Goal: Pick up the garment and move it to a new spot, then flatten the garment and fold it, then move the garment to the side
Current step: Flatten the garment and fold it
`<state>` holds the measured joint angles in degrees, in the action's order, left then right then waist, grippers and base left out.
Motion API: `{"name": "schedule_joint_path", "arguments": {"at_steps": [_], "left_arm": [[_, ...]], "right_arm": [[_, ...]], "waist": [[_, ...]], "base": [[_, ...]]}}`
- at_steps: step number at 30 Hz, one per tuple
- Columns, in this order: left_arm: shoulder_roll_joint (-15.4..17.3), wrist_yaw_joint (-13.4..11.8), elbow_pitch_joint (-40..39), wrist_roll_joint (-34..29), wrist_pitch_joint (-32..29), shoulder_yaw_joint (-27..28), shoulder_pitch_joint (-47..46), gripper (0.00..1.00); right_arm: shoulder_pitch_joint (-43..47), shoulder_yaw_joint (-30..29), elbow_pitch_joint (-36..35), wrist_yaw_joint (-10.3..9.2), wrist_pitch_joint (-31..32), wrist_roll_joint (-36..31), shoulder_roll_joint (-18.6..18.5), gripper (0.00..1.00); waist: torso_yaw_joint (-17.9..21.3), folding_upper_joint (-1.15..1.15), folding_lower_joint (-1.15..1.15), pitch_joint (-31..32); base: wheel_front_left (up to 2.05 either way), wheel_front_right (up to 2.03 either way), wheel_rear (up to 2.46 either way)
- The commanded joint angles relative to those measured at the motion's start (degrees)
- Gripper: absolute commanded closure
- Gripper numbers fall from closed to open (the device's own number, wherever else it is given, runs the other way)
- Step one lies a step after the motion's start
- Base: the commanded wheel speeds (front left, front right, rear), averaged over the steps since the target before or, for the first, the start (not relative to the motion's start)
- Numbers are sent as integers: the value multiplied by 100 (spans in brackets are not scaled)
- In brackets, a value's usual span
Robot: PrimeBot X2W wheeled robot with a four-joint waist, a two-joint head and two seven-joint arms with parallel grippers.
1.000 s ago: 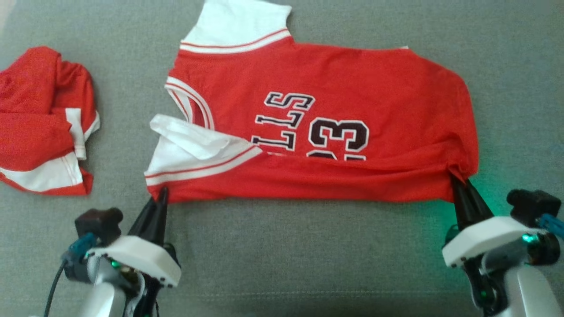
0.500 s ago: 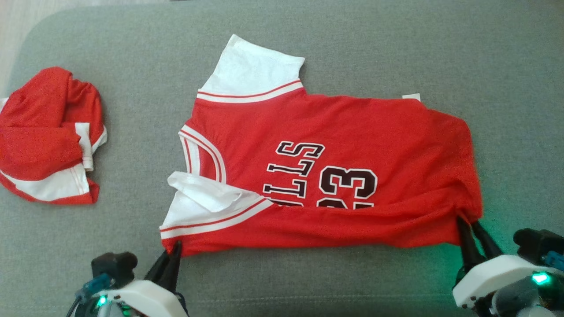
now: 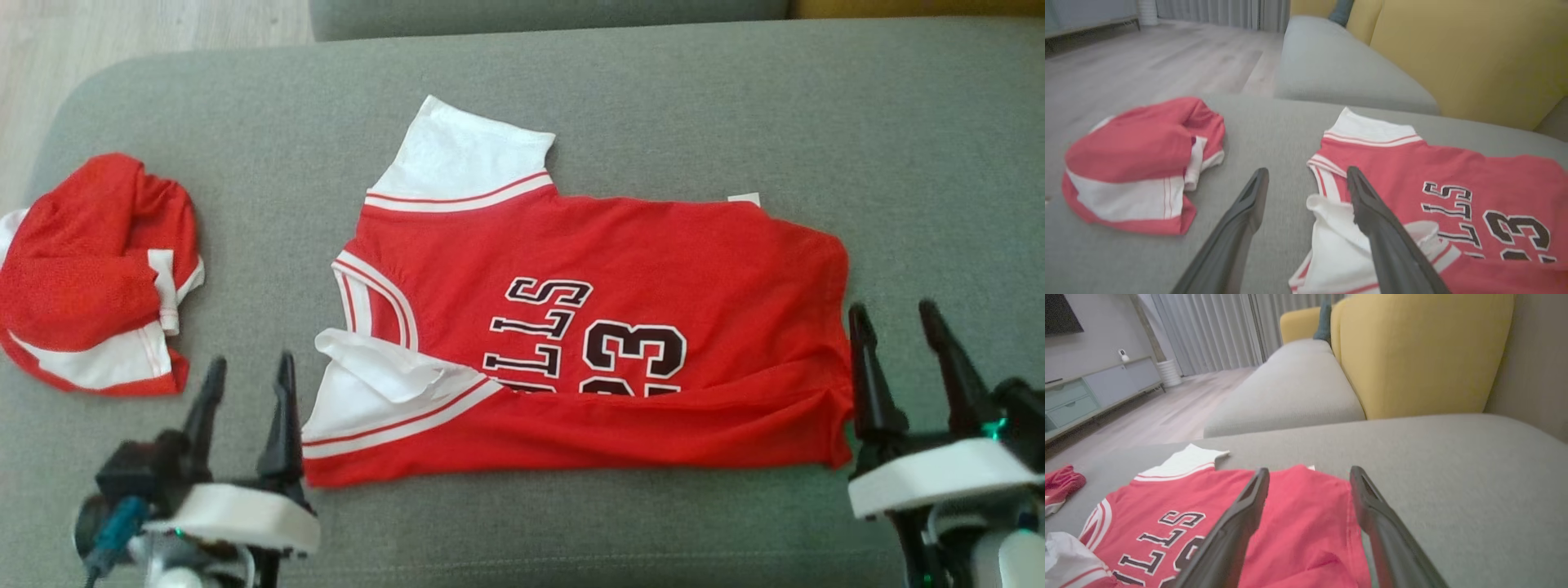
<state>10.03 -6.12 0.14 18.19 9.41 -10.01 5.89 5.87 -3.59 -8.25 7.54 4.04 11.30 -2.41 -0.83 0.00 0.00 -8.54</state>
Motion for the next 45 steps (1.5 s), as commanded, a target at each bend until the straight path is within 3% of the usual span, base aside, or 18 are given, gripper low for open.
{"name": "schedule_joint_path", "arguments": {"at_steps": [1,17,25,36,45], "left_arm": [[97,-62,-288,-77,106,271,-301,0],[196,-190,-347,-224,38,201,-539,0],[153,68,-87,-86,-1,35,-1072,0],[-108,876,2131,230,-156,-267,-3886,0],[-65,1199,4327,267,-179,-425,-5716,0]], "right_arm": [[-297,182,-344,-5,-40,-77,-61,0],[-365,322,-552,-5,61,-106,-73,0],[-419,308,-616,-5,106,-117,-66,0],[-890,513,-700,-5,99,-195,-53,0],[-1166,808,-516,-5,-36,-168,-49,0]], "waist": [[3,0,0,44],[-32,0,0,34],[-53,0,0,-267],[238,0,0,-1352],[644,0,0,-1808]], "base": [[0,0,0],[0,0,0],[0,0,0],[0,0,0],[0,0,0]]}}
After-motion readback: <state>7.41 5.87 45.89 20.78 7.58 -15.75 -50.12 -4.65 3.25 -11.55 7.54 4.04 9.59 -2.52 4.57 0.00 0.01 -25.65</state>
